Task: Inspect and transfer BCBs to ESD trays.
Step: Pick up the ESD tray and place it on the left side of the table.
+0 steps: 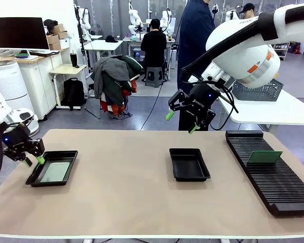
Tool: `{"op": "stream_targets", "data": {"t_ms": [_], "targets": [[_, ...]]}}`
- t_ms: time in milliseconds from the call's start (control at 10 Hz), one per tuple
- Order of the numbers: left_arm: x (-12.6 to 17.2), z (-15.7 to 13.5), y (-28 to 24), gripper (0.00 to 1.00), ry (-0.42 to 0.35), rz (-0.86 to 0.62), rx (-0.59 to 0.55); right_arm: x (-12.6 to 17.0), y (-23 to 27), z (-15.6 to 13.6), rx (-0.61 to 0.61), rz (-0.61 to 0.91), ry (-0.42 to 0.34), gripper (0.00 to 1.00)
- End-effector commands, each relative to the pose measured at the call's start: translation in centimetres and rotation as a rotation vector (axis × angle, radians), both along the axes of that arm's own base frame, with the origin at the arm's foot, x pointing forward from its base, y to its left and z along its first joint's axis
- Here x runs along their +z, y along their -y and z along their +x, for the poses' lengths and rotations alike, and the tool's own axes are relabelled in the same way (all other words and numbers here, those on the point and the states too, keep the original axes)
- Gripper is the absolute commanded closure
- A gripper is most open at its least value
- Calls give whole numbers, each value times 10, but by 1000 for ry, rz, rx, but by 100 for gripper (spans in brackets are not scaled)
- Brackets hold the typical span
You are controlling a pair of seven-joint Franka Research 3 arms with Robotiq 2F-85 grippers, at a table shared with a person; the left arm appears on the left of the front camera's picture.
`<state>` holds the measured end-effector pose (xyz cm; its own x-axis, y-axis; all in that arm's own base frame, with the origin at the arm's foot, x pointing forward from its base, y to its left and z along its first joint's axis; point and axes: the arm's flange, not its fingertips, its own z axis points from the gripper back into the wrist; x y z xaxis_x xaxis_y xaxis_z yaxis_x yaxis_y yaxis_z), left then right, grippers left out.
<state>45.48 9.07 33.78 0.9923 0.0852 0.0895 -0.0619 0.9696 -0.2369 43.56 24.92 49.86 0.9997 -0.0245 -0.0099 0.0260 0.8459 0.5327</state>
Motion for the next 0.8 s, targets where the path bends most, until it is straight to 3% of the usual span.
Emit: {"op": "stream_targets", "data": {"t_ms": [0, 300, 700], "targets": [[27, -19, 3, 26, -17, 61, 2, 0, -2, 3, -9, -13, -4, 0], [78, -28, 18, 0, -42, 156, -31, 0, -2, 3, -9, -13, -4, 0], [114, -29, 30, 0, -69, 213, -47, 0, -2, 3, -9, -13, -4, 0]]}}
